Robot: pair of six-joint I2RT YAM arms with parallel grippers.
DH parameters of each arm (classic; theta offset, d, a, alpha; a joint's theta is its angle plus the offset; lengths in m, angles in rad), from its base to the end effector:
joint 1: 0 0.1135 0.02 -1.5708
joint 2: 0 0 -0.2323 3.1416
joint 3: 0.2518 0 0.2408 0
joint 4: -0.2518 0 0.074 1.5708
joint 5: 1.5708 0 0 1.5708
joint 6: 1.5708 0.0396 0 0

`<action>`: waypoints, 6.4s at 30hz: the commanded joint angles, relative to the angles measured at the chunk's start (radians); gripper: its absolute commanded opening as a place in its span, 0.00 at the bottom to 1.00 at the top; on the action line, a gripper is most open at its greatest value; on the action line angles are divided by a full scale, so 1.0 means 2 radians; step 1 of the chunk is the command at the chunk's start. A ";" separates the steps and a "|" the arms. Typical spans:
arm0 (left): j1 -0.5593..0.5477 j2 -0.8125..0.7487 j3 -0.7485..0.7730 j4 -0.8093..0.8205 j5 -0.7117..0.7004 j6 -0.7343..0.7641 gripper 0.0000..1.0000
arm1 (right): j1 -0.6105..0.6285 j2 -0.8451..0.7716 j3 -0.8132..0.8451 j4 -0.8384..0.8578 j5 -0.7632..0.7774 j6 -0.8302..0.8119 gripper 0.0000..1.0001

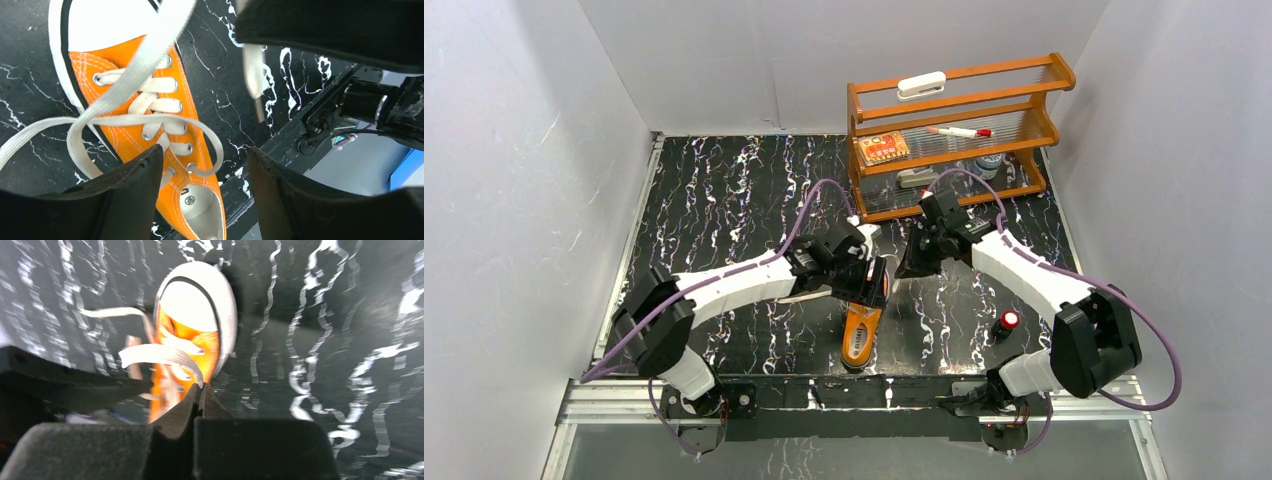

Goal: Tie the shoes

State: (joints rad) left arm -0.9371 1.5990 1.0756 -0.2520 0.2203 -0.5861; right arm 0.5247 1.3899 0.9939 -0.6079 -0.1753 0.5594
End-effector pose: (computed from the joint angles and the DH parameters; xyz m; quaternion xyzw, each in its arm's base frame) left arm 0.1937 -0.2783 0.2023 0.2019 0.8949 -0.3390 0.2087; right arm 0.2364 0.1448 0.2121 -0.0079 0.9567 0.2157 0.1953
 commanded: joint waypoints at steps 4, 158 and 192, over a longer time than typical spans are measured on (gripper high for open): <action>0.026 -0.095 -0.047 0.023 -0.016 -0.016 0.60 | 0.006 -0.029 -0.070 0.053 -0.026 0.325 0.00; 0.090 -0.031 -0.257 0.365 0.097 0.404 0.60 | 0.044 -0.062 -0.018 0.021 -0.144 -0.171 0.00; 0.132 -0.248 -0.131 -0.380 -0.229 -0.235 0.00 | 0.002 0.009 -0.032 -0.260 0.110 0.018 0.00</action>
State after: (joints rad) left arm -0.7319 1.0512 0.7944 -0.8558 -0.2138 -0.9440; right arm 0.5804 1.3594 0.9585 -1.0660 -0.0811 0.4938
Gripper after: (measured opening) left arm 0.010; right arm 0.013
